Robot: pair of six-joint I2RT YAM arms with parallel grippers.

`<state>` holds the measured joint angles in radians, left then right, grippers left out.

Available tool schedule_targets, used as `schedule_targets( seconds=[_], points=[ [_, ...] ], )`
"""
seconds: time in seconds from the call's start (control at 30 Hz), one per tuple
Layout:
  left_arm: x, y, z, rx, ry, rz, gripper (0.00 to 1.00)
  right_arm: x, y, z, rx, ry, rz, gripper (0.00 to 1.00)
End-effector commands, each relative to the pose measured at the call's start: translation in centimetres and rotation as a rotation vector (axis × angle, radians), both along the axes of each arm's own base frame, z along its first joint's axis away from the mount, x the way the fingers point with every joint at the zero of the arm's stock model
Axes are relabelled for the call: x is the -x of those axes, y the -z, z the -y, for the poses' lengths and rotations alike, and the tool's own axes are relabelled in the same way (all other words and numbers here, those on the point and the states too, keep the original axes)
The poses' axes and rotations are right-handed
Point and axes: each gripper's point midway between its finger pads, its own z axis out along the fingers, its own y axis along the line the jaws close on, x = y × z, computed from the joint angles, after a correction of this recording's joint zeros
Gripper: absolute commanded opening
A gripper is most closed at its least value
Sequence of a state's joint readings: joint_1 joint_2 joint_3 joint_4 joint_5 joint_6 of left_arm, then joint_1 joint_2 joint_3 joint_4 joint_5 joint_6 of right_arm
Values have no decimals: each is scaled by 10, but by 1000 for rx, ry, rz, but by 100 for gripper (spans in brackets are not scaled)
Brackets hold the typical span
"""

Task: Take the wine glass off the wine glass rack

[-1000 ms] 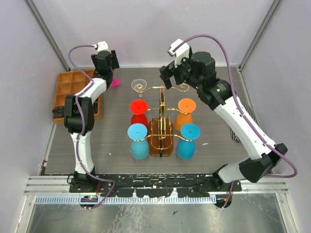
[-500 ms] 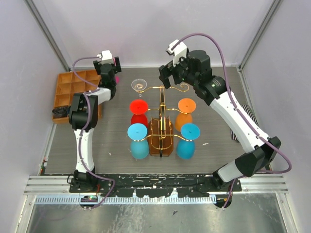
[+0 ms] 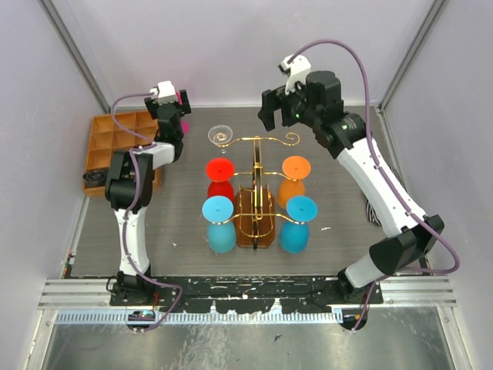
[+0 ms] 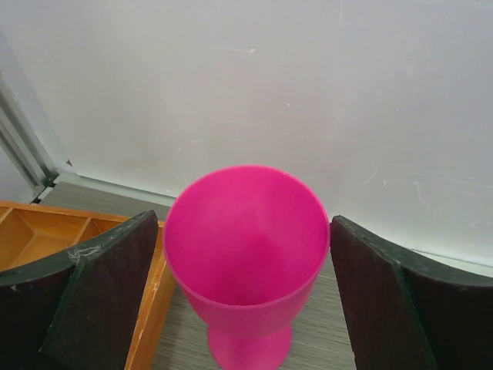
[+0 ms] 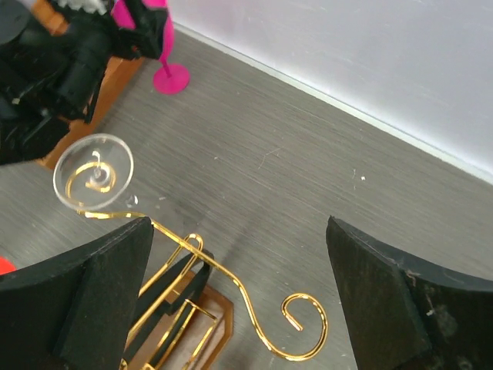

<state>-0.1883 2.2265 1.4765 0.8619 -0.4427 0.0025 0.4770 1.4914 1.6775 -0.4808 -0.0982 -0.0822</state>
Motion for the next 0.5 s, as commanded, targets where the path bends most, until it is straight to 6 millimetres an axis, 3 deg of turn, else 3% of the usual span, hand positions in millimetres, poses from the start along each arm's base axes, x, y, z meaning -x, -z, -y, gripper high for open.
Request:
schedule_targets(
  seconds=[0.0,0.03,0.1,0.17,0.37,0.47],
  points=[
    [19,-58,-6,70,-26,103,98,-1,-19,-2,-149,34,-153,99],
    [22,-60,-5,76,-20,99,98,0,-21,-10,-164,-4,-203,96],
    [28,-63,-3,91,-4,84,98,6,-7,-28,-191,-78,-323,81],
    [34,-68,2,102,19,63,98,10,4,-40,-211,-124,-409,72],
    [52,-86,2,132,31,19,98,12,11,-26,-242,-39,-459,72],
    [61,-95,5,195,44,-9,98,24,16,-39,-280,-116,-532,72]
  ],
)
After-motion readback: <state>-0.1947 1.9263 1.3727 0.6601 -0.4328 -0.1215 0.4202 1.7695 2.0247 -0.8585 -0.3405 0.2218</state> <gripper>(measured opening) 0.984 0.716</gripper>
